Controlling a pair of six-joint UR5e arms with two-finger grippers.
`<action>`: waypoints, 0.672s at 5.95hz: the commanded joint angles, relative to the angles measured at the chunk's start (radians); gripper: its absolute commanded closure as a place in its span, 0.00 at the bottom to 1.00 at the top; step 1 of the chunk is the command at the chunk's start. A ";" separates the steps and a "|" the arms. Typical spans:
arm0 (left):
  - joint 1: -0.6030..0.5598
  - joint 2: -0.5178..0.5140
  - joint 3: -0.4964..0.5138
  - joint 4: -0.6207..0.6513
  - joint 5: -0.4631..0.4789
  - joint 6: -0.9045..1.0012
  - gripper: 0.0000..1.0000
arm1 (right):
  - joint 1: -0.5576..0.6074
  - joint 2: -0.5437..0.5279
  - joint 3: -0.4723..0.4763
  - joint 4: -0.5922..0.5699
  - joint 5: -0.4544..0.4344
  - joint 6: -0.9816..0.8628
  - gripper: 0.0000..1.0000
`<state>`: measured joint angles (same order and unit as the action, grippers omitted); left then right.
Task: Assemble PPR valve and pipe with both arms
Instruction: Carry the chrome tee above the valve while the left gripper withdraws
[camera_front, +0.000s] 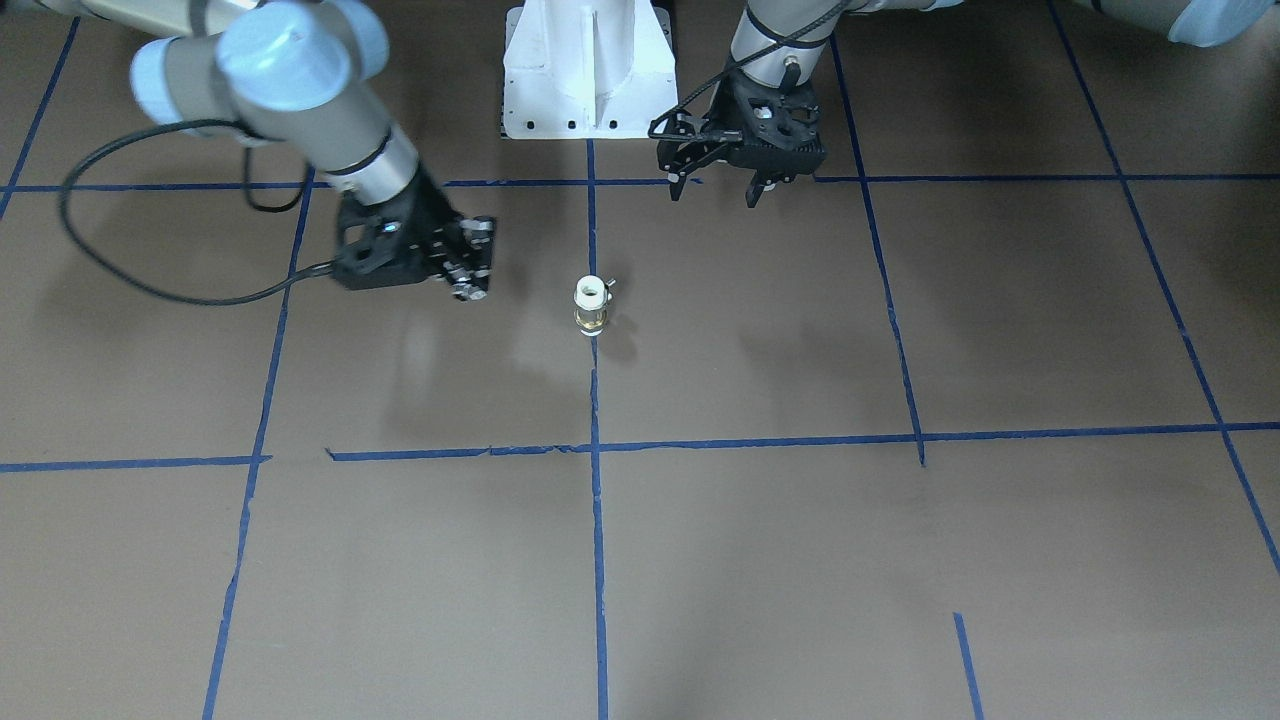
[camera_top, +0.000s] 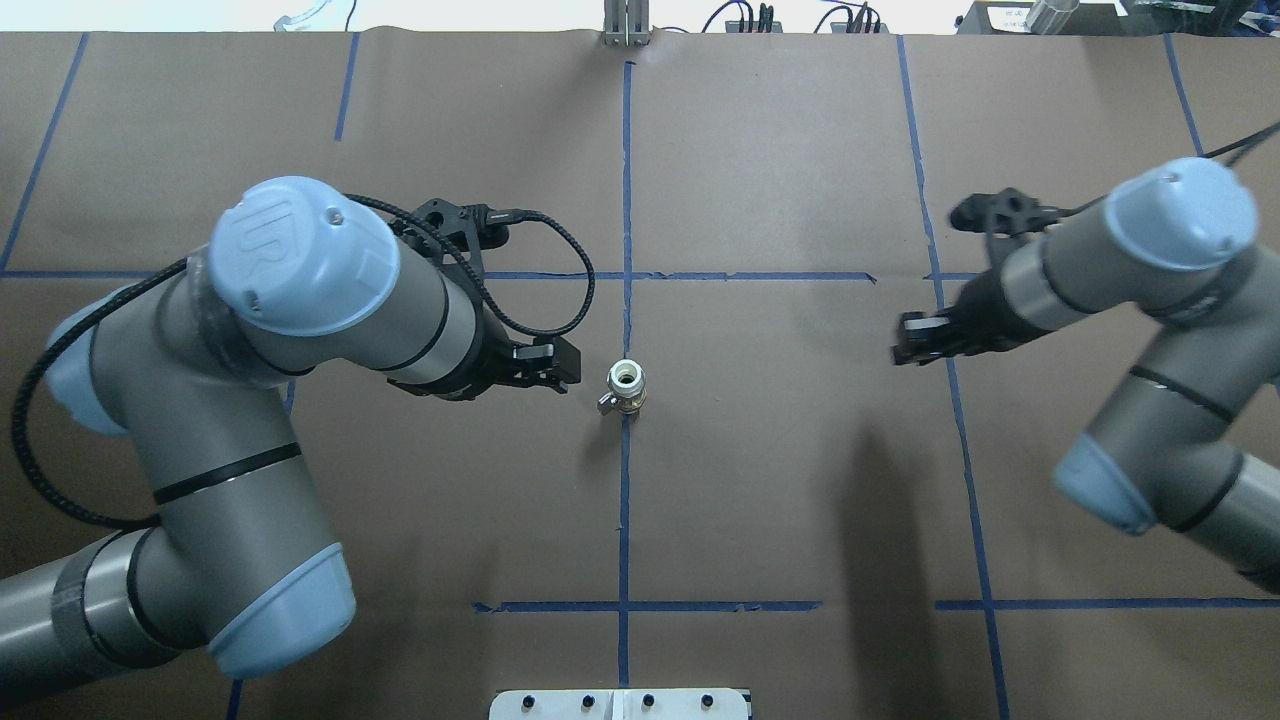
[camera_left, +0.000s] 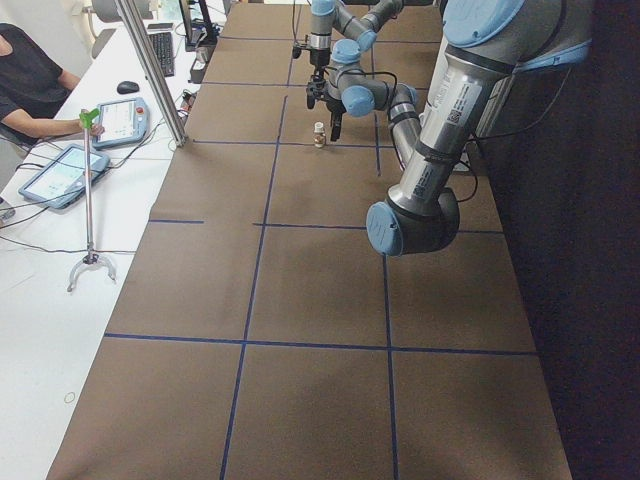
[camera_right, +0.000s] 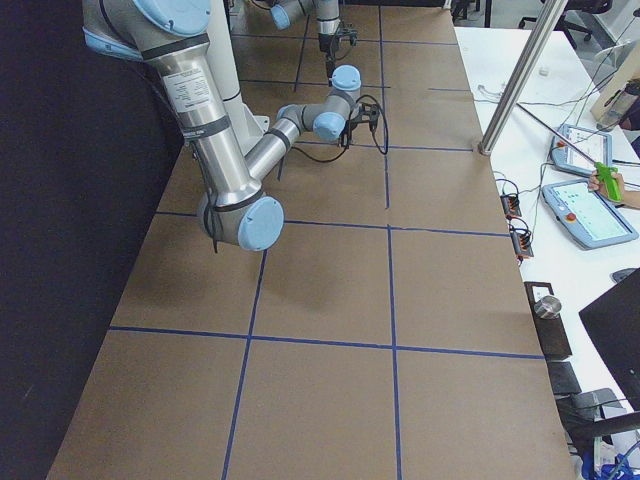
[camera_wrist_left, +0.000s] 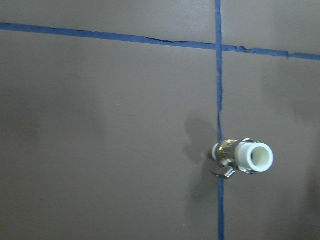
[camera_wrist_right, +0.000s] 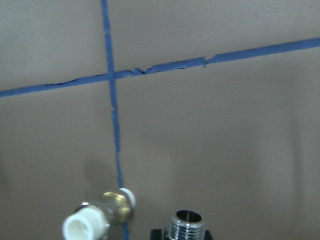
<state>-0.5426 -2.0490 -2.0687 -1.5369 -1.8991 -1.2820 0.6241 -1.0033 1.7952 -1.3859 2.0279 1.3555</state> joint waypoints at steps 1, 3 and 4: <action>-0.003 0.059 -0.014 -0.002 0.003 0.003 0.07 | -0.026 0.174 -0.101 -0.068 -0.037 0.112 1.00; -0.002 0.070 -0.014 -0.002 0.003 0.003 0.06 | -0.072 0.201 -0.131 -0.157 -0.074 0.122 1.00; -0.002 0.073 -0.014 -0.002 0.003 0.003 0.06 | -0.076 0.209 -0.132 -0.163 -0.074 0.122 1.00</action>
<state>-0.5451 -1.9807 -2.0831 -1.5385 -1.8960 -1.2794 0.5585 -0.8029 1.6671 -1.5308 1.9593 1.4756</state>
